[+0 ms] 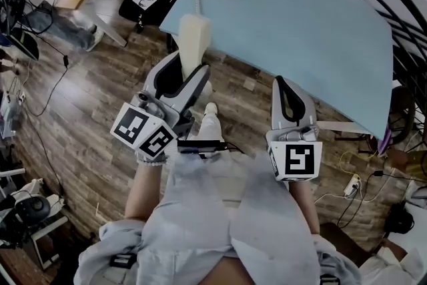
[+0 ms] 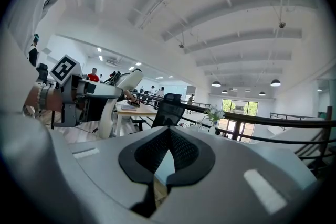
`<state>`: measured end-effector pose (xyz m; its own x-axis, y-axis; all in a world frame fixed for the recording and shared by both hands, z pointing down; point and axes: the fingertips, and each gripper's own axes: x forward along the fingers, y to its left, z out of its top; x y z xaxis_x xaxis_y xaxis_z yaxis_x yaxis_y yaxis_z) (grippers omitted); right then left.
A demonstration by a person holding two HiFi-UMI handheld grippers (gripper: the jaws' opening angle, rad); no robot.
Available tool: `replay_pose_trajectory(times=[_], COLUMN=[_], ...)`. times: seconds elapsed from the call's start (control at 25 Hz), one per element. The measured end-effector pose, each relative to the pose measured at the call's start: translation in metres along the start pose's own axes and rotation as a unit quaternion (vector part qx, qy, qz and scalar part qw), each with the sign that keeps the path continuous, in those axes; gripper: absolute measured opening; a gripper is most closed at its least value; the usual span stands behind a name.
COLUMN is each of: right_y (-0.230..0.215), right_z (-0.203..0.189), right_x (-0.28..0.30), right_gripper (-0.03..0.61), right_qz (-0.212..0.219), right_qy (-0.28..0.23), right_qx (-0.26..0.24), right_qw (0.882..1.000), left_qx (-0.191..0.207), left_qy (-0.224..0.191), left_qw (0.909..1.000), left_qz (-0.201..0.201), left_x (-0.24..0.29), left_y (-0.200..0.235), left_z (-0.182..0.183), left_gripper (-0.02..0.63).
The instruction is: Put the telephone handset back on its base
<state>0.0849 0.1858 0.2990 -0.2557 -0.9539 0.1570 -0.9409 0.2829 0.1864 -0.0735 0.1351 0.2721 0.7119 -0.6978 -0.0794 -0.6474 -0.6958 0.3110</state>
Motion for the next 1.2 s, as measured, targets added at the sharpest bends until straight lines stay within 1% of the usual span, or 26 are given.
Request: replay_pose_trajectory(times=[0.4, 0.84, 1.2], right_y=[-0.018, -0.035, -0.038], right_z=[0.011, 0.023, 0.027], right_x=[0.068, 0.142, 0.183], right_gripper=[0.006, 0.006, 0.006], right_qz=[-0.009, -0.022, -0.029], right_qy=[0.003, 0.011, 0.013], right_qx=[0.010, 0.007, 0.010], right_qw=[1.000, 1.000, 0.999], left_qx=[-0.004, -0.015, -0.020], left_qy=[0.015, 0.023, 0.032], left_qw=[0.9998, 0.9994, 0.9988], left_qz=[-0.013, -0.023, -0.030], left_x=[0.054, 0.103, 0.125], left_y=[0.050, 0.109, 0.142], left_z=[0.016, 0.028, 0.031], left_gripper=[0.216, 0.216, 0.216])
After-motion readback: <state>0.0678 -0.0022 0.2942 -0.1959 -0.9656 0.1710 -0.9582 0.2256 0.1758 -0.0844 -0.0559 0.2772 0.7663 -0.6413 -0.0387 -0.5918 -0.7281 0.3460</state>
